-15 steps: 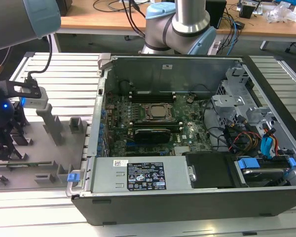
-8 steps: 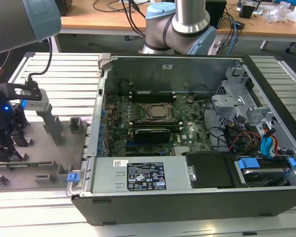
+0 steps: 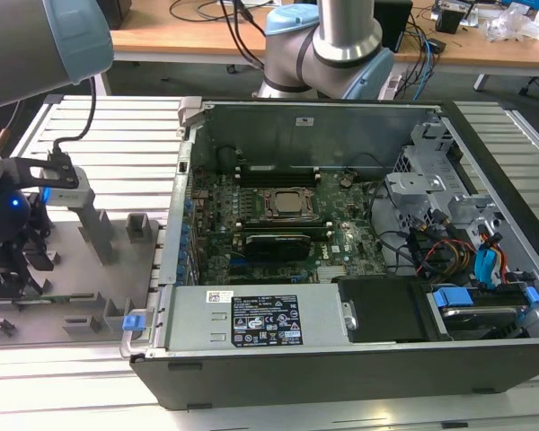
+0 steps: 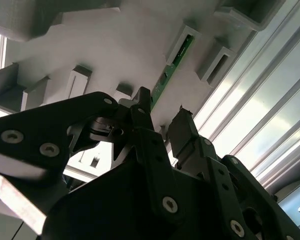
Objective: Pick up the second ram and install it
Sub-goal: 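Pick up the second ram and move it above second insertion slot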
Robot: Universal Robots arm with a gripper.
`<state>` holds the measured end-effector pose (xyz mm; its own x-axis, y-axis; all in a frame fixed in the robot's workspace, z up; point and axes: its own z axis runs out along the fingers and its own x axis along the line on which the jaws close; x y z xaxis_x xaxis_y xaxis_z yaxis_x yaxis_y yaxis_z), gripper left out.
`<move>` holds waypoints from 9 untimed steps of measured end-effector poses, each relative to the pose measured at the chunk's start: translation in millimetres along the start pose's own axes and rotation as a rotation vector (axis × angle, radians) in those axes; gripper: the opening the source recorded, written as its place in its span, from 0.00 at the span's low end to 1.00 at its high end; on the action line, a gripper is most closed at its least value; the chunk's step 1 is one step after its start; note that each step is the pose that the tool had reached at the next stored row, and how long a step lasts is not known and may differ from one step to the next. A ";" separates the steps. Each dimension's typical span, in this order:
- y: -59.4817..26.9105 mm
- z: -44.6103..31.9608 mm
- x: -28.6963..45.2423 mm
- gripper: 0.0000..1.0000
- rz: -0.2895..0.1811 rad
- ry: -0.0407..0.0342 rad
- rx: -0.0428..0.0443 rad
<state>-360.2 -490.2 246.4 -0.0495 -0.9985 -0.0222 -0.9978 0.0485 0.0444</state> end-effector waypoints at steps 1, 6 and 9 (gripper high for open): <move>-0.1 2.0 0.5 0.42 -0.001 0.0000 0.0000; -0.4 8.2 1.5 0.42 -0.002 0.0001 0.0000; -0.7 12.5 2.8 0.42 -0.005 0.0003 -0.0002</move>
<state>-360.2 -492.7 233.8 -0.0447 -0.9988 -0.0221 -0.9981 0.0436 0.0445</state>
